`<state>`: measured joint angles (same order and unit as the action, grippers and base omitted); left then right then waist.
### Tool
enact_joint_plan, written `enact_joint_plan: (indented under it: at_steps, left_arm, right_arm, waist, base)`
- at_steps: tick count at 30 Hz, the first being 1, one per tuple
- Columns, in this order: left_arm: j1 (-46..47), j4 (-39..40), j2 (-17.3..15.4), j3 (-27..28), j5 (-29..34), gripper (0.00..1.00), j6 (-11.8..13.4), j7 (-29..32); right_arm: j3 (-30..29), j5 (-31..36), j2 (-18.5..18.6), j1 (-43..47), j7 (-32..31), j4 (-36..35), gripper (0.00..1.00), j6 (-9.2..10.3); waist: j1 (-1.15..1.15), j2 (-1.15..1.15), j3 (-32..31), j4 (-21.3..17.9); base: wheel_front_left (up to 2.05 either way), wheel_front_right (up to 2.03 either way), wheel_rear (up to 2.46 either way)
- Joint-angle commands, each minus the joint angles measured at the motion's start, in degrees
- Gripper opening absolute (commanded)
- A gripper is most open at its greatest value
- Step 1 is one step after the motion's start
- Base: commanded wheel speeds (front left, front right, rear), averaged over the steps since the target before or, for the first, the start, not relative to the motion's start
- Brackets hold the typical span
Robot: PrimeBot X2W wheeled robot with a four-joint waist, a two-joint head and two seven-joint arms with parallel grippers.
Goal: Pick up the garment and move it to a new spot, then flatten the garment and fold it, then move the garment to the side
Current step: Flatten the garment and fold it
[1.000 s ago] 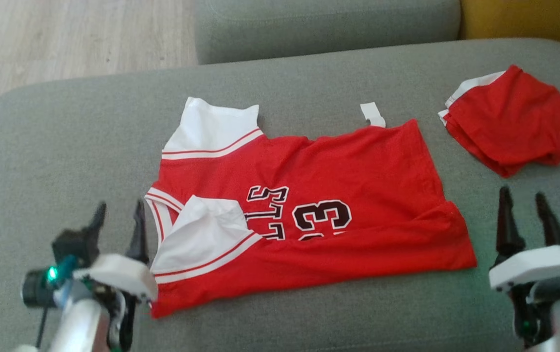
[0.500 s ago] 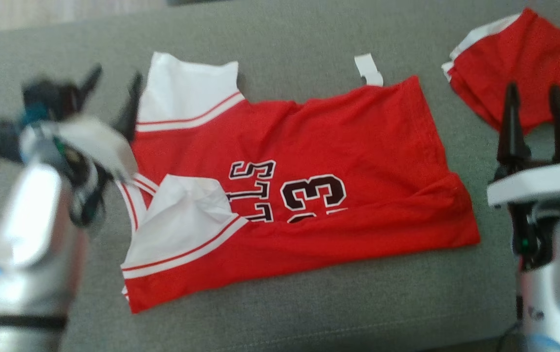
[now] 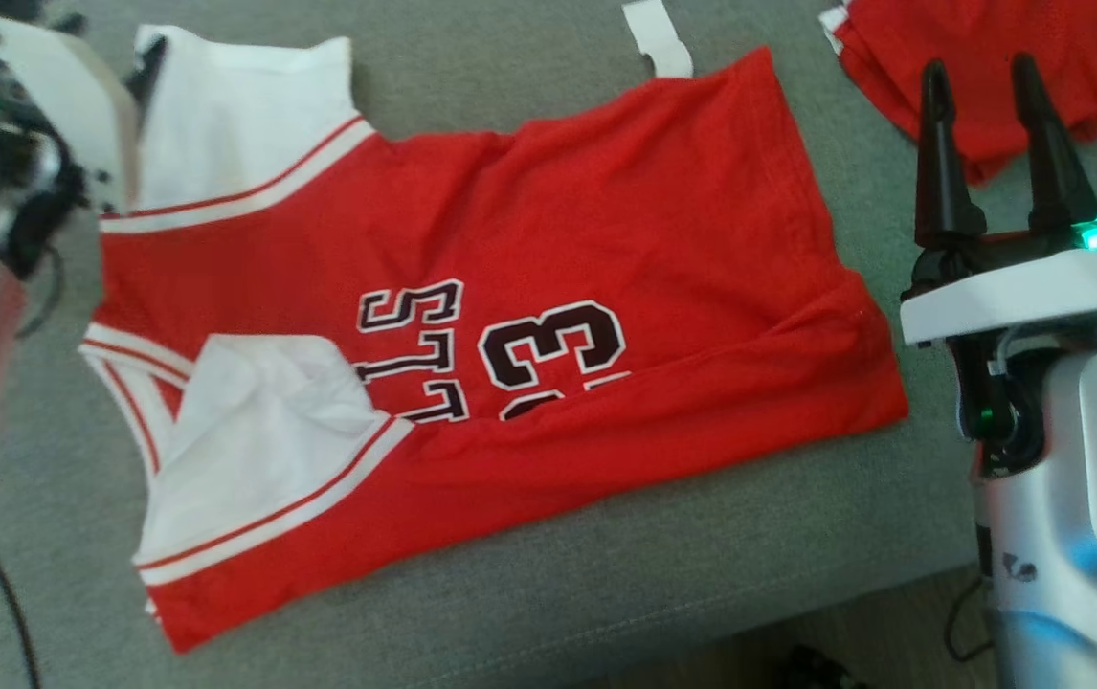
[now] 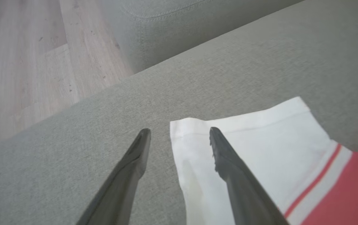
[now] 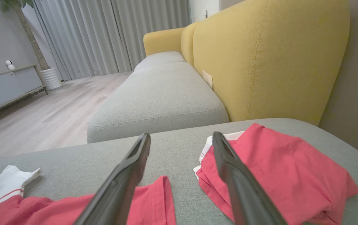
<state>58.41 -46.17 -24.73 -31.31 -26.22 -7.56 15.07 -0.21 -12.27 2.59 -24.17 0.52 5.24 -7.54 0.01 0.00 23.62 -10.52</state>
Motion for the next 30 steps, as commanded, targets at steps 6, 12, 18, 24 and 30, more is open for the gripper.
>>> enact_joint_plan:
  at_steps: [6,12,18,24,30]
  left_arm:
    - [6.83,-3.84,-5.50,-3.25,-2.92,1.00,0.09,-0.35]
    - [8.40,-7.05,-5.65,-7.61,-5.85,1.00,0.08,-0.16]
    - [9.40,-8.88,-5.52,-11.02,-8.30,0.59,0.08,1.61]
    - [10.76,-8.29,-5.00,-13.36,-11.51,0.00,0.08,-1.79]
    - [12.34,-8.19,-3.14,-13.92,-11.98,0.00,0.08,-11.04]
  right_arm:
    - [1.77,-0.98,0.29,-1.43,0.66,-3.62,1.00,0.05]
    - [1.23,-1.06,0.29,-1.35,0.76,-3.79,1.00,0.05]
    - [0.55,-0.71,0.29,-1.90,0.54,-3.84,1.00,0.05]
    - [-2.28,0.21,0.29,-3.33,-0.04,-3.53,1.00,0.05]
    - [-4.85,1.40,0.50,-6.06,-2.14,-2.87,1.00,0.05]
  waist:
    - [-0.01,0.00,3.58,-3.21]
    - [-0.01,0.00,4.37,-3.78]
    - [-0.01,0.00,4.86,-3.75]
    - [-0.01,0.00,4.22,-2.18]
    - [-0.01,0.00,1.88,1.39]
  base:
    - [0.00,0.00,0.00]
    - [0.00,0.00,0.00]
    - [0.00,0.00,0.00]
    - [0.00,0.00,0.00]
    - [0.00,0.00,0.00]
